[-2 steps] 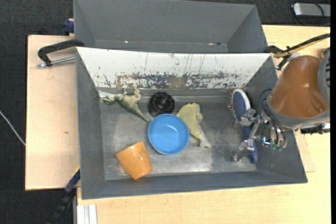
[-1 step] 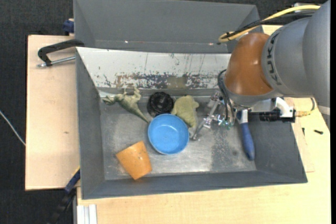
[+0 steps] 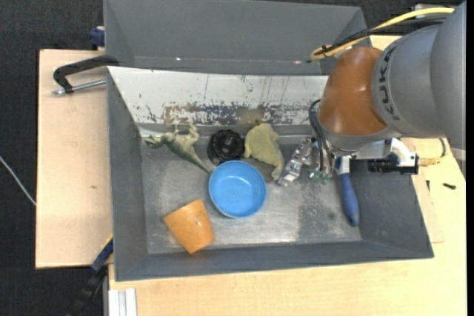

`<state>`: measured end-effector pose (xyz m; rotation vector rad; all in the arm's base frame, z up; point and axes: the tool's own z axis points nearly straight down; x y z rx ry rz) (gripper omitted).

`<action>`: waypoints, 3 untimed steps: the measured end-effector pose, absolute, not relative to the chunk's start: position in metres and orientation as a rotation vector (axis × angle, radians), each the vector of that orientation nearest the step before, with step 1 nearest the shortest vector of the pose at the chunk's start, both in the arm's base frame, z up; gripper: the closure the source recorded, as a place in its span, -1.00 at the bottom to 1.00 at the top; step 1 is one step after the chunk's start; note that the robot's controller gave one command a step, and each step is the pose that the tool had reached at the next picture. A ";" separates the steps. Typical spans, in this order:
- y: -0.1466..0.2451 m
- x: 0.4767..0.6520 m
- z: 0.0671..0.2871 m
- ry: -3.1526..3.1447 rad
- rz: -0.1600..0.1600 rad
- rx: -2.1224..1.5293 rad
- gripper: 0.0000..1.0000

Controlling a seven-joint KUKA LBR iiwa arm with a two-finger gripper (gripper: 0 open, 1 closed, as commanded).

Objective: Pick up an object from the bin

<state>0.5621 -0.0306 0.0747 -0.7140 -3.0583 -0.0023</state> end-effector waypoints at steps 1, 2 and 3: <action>-0.024 0.569 0.200 -3.110 -0.004 -0.539 1.00; 0.072 0.561 0.152 -3.109 -0.007 -0.426 1.00; 0.065 0.564 0.289 -3.133 -0.007 -0.388 1.00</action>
Offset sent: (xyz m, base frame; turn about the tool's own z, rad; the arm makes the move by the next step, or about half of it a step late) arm 0.0038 0.0062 0.1192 -0.1147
